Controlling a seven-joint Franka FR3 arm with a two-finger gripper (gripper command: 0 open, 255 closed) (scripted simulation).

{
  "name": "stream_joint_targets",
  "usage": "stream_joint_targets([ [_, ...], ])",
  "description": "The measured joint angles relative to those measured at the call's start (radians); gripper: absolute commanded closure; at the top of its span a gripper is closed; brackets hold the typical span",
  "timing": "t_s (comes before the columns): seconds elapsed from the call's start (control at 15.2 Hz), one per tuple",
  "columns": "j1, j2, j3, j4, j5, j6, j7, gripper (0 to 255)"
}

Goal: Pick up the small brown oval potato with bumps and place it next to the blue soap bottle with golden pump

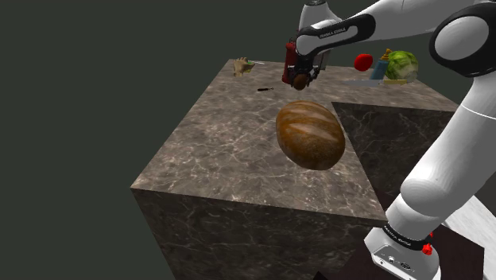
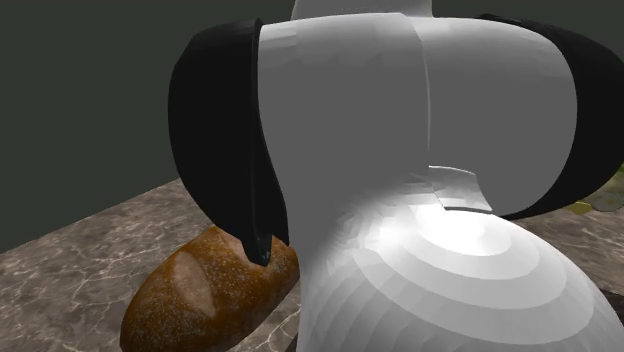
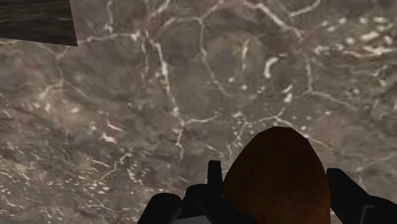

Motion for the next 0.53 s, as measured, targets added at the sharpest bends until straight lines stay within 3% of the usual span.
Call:
stream_joint_targets([
  [0.53, 0.003, -0.016, 0.003, 0.085, 0.01, -0.1, -0.02, 255],
])
